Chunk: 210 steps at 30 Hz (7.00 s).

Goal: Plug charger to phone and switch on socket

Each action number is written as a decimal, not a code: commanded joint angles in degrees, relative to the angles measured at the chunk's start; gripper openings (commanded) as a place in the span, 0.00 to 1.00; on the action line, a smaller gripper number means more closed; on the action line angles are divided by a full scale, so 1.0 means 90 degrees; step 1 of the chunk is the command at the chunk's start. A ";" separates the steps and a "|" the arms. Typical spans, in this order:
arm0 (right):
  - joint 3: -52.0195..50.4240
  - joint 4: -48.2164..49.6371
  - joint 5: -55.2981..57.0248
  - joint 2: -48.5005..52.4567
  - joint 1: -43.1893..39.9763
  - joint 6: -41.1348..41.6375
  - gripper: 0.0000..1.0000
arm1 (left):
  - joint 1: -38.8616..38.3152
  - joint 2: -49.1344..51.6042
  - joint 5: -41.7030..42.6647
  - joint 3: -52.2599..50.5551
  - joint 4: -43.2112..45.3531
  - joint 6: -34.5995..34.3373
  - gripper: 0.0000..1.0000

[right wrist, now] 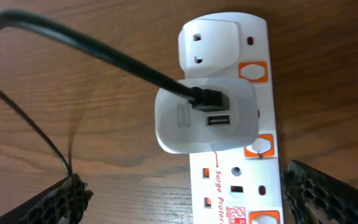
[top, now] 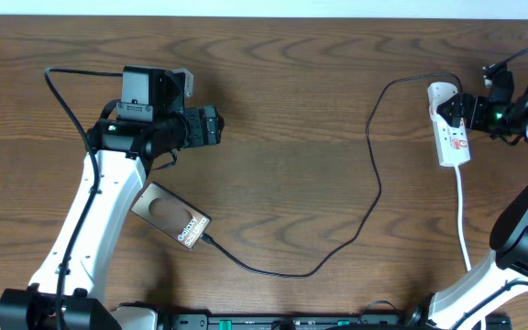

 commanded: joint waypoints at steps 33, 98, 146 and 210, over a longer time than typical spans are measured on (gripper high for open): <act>-0.0046 0.0459 -0.0206 0.0767 0.0274 0.0204 0.99 | -0.0017 -0.0010 -0.0061 0.0129 -0.0068 0.0104 0.89; 0.0707 -0.0549 0.0231 0.1137 0.0588 0.0476 0.93 | -0.0017 -0.0010 -0.0061 0.0129 -0.0160 0.0104 0.88; 0.1370 -0.0787 0.0947 0.1134 0.0508 0.0590 0.89 | -0.0015 -0.0012 -0.0061 0.0129 -0.0231 0.0107 0.89; 0.0260 -0.0374 0.0308 0.1277 0.0724 0.1018 0.85 | -0.0015 -0.0010 -0.0061 0.0129 -0.0345 0.0107 0.89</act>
